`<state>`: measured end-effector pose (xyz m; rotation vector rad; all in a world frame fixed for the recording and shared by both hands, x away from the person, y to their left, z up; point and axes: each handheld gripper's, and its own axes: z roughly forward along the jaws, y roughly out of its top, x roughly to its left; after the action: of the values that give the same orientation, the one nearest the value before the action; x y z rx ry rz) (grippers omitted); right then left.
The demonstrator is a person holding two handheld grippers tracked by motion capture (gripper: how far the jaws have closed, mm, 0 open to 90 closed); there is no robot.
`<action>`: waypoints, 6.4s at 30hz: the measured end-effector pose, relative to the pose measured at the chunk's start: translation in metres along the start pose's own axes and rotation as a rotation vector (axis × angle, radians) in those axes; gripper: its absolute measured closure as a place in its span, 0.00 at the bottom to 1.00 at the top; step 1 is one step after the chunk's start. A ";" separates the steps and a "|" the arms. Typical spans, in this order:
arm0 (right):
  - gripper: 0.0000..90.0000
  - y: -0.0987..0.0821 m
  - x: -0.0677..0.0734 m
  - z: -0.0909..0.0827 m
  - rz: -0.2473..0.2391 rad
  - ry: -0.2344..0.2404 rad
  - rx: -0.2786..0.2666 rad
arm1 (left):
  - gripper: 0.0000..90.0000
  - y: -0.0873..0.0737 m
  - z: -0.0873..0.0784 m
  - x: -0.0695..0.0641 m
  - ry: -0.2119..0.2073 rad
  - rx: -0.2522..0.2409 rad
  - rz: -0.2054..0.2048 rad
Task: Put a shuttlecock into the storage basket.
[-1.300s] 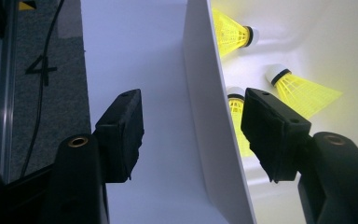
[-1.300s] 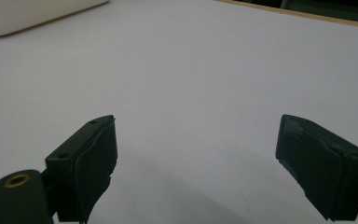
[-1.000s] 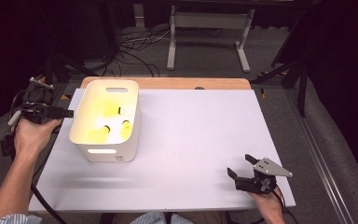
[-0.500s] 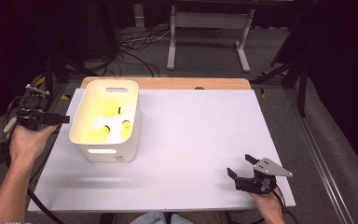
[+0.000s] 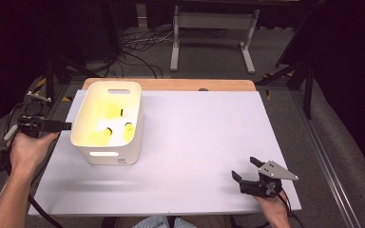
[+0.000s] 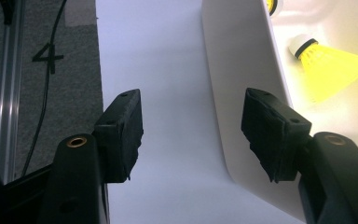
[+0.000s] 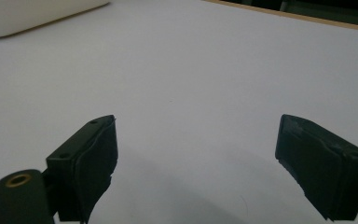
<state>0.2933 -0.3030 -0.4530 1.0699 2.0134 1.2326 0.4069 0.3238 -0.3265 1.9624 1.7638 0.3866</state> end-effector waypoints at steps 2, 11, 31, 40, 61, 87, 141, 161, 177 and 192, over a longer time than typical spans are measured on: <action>0.15 0.000 0.000 0.000 0.000 0.000 0.000 | 0.43 -0.001 0.001 0.000 -0.002 0.001 -0.002; 0.15 0.000 0.000 -0.001 0.000 -0.003 -0.005 | 0.43 -0.009 0.006 0.000 0.007 0.012 0.002; 0.15 0.000 0.000 0.000 -0.001 -0.003 -0.002 | 0.43 -0.032 0.015 0.005 0.004 0.027 -0.015; 0.15 0.000 0.000 -0.001 0.004 -0.004 -0.004 | 0.43 -0.040 0.017 0.006 -0.010 0.030 -0.025; 0.15 0.000 0.000 -0.001 0.001 -0.005 -0.007 | 0.42 -0.052 0.021 0.006 -0.017 0.052 -0.030; 0.15 0.000 0.000 -0.001 0.002 -0.005 -0.005 | 0.41 -0.074 0.027 0.002 -0.039 0.058 -0.029; 0.15 0.000 0.000 -0.002 0.003 -0.008 -0.013 | 0.40 -0.112 0.039 -0.025 -0.134 -0.025 -0.030; 0.15 0.001 0.000 -0.003 0.003 -0.009 -0.013 | 0.40 -0.123 0.039 -0.039 -0.178 -0.087 0.002; 0.15 0.001 0.000 -0.003 0.004 -0.009 -0.014 | 0.38 -0.132 0.043 -0.045 -0.190 -0.146 -0.002; 0.15 0.001 0.000 -0.004 0.003 -0.008 -0.017 | 0.35 -0.140 0.045 -0.049 -0.203 -0.197 -0.003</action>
<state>0.2905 -0.3044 -0.4508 1.0684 1.9925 1.2434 0.3034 0.2770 -0.4323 1.7928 1.5407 0.3337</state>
